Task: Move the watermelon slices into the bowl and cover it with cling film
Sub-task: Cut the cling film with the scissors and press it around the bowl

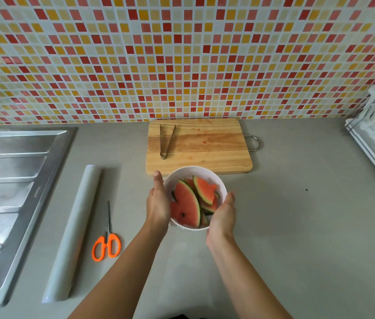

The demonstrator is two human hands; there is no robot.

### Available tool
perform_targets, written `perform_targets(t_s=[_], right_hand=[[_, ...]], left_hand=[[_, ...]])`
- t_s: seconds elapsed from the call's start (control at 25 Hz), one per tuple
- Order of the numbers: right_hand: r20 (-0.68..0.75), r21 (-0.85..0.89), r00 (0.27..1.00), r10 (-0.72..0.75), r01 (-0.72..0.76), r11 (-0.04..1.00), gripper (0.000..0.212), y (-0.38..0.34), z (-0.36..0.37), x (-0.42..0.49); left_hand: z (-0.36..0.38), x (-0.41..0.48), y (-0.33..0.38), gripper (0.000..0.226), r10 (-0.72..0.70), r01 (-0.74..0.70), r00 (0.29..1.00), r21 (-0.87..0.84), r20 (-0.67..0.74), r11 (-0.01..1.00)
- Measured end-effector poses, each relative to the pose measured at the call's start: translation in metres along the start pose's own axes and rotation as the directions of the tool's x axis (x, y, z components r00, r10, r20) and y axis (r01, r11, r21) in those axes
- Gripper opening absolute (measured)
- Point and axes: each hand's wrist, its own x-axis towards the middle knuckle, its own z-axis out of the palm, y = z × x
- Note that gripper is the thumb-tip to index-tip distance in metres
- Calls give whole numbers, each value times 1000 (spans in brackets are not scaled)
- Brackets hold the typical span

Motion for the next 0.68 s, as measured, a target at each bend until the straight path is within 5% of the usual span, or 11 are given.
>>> perform_targets(t_s=[0.24, 0.52, 0.68], right_hand=[[15, -222, 999, 48, -44, 974, 61, 7, -5, 11], [38, -414, 998, 41, -22, 910, 76, -5, -1, 25], [96, -460, 985, 146, -86, 884, 101, -7, -12, 38]], left_hand=[[-5, 3, -5, 72, 45, -45, 999, 225, 7, 973], [-10, 8, -26, 77, -48, 48, 999, 180, -4, 982], [-10, 11, -31, 75, -25, 30, 999, 153, -36, 988]])
